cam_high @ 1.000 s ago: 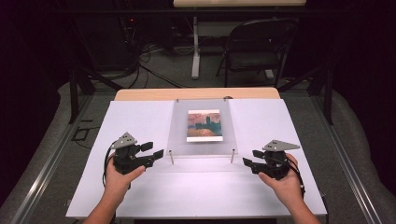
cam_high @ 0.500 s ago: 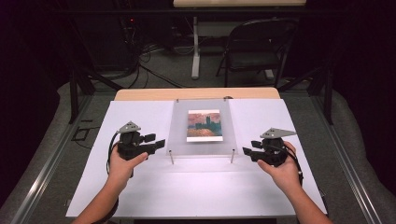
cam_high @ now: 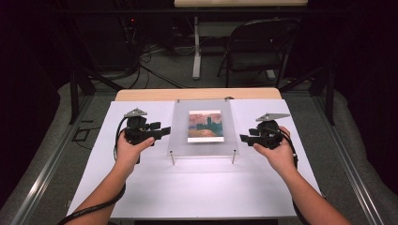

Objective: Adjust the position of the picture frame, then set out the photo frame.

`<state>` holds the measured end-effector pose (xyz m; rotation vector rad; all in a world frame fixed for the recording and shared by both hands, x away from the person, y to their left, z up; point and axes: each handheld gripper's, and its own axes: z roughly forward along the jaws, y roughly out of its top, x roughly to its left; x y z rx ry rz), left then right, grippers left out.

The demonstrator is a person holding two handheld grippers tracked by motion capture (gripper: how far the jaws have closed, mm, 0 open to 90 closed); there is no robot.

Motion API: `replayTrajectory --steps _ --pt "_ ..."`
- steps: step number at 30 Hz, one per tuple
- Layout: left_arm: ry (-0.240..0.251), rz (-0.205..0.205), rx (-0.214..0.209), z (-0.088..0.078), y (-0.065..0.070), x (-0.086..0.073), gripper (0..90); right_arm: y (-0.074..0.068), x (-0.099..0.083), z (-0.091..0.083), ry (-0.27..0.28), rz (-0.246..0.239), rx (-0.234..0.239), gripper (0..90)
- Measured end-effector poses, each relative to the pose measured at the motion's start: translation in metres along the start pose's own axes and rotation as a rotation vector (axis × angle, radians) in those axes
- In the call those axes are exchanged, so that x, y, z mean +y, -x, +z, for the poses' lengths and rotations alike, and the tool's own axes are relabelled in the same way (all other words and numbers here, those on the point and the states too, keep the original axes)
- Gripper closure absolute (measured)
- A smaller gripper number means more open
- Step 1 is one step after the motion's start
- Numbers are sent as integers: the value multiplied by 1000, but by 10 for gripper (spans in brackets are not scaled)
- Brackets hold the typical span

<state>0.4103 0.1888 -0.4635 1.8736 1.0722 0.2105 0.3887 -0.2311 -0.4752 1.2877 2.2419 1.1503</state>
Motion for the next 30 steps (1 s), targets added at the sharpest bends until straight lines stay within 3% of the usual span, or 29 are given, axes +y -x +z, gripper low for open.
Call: replayTrajectory --steps 4,10,14,18,23,30 --pt "0 -26 -14 13 -8 11 429 5 17 11 4 11 -15 499" --pt "-24 -46 29 34 -20 23 444 15 36 33 2 0 -92 487" --pt "-24 -53 59 45 -28 29 448 27 43 49 6 48 -50 517" --pt "-23 -99 60 55 -38 33 448 36 45 67 -13 95 -1 524" --pt "-39 -139 69 69 -45 34 426 44 46 87 -23 158 10 507" --pt "-75 -183 94 84 -58 31 403 47 50 99 -46 176 -4 473"
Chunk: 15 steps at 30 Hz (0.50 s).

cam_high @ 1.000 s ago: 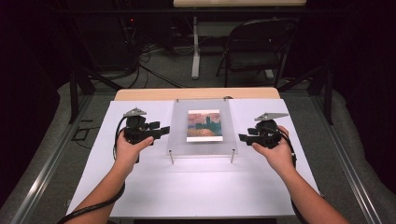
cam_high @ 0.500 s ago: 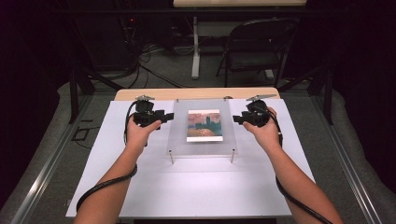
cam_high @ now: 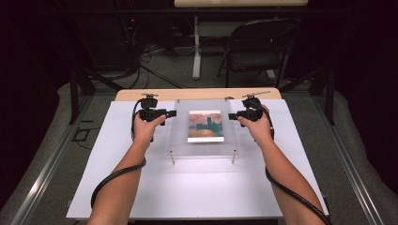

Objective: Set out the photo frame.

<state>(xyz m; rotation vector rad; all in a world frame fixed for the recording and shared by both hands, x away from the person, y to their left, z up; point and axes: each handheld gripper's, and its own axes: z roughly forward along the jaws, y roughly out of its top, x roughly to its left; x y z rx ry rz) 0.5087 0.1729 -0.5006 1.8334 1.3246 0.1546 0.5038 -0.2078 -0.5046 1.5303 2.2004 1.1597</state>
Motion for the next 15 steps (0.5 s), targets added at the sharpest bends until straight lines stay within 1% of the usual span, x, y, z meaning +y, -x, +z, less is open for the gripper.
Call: replayTrajectory --steps 2,5,7,9,11,12,13,14,15 --pt "-7 -7 14 5 -4 0 401 0 2 3 -3 3 -4 457" --pt "-14 -20 17 9 -6 0 398 0 5 5 -8 14 -5 443" --pt "-13 -28 11 11 -7 0 391 0 6 9 -8 22 -13 412" --pt "-18 -35 12 13 -7 0 387 0 6 10 -9 21 -16 404" --pt "-25 -35 30 18 -6 0 384 0 5 13 -12 16 -23 392" --pt "-38 -39 25 19 -6 0 381 0 4 14 -10 17 -23 389" --pt "-39 -44 27 21 -5 -1 378 1 4 15 -14 20 -21 387" --pt "-46 -45 31 24 -5 -1 376 2 3 16 -12 19 -21 385" --pt "-53 -41 41 25 -5 -2 376 3 2 17 -18 29 -20 380"
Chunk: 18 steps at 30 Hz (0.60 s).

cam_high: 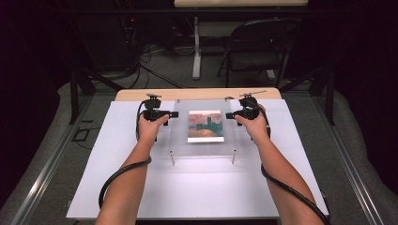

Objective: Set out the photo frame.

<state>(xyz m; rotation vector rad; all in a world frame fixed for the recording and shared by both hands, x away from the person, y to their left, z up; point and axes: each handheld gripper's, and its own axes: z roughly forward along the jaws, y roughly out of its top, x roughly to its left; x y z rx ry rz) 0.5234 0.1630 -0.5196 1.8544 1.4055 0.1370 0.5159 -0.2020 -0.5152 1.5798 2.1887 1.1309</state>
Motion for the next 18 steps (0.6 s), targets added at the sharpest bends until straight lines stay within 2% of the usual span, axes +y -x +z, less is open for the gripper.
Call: replayTrajectory --steps 8,10,12,18 --pt "-29 -16 -1 9 2 -3 376 10 -6 5 -30 87 54 359" --pt "-39 -21 -18 10 1 -3 376 10 -6 6 -23 80 68 359" --pt "-42 -30 -26 12 2 -4 376 8 -6 7 -44 96 77 359" --pt "-53 -33 -46 15 4 -5 376 2 -6 11 -74 95 93 359"
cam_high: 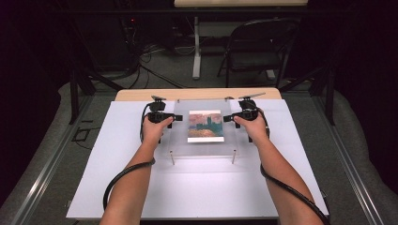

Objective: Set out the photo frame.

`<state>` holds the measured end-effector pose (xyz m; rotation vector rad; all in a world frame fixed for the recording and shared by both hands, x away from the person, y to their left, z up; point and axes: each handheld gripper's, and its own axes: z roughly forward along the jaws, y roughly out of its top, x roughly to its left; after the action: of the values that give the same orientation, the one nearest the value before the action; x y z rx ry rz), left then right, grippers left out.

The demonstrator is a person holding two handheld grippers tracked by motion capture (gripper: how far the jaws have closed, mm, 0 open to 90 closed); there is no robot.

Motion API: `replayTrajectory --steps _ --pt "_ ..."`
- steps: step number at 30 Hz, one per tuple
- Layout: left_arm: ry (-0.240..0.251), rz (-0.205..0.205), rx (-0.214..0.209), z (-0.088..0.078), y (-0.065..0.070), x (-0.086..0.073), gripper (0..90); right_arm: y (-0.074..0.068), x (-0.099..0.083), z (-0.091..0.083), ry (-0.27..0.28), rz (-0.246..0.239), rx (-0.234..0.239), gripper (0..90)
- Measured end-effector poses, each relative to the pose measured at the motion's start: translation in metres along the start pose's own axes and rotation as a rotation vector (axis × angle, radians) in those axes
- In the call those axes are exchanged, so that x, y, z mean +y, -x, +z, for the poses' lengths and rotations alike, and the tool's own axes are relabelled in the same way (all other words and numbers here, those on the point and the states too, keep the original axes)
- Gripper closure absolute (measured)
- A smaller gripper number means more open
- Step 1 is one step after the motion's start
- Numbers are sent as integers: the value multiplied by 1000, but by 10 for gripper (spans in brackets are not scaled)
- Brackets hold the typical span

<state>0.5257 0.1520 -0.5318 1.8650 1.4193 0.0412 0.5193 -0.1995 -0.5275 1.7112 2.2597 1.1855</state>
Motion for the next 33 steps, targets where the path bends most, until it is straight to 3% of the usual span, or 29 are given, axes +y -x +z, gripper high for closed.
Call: replayTrajectory --steps 17,28,33 --pt "-27 -32 -15 4 -1 -2 348 3 -3 8 -16 54 48 335" --pt "-49 -58 -43 5 -3 -2 332 1 -3 9 -17 54 48 315" --pt "-47 -60 -35 6 -1 -2 330 1 -3 9 -19 52 46 314"
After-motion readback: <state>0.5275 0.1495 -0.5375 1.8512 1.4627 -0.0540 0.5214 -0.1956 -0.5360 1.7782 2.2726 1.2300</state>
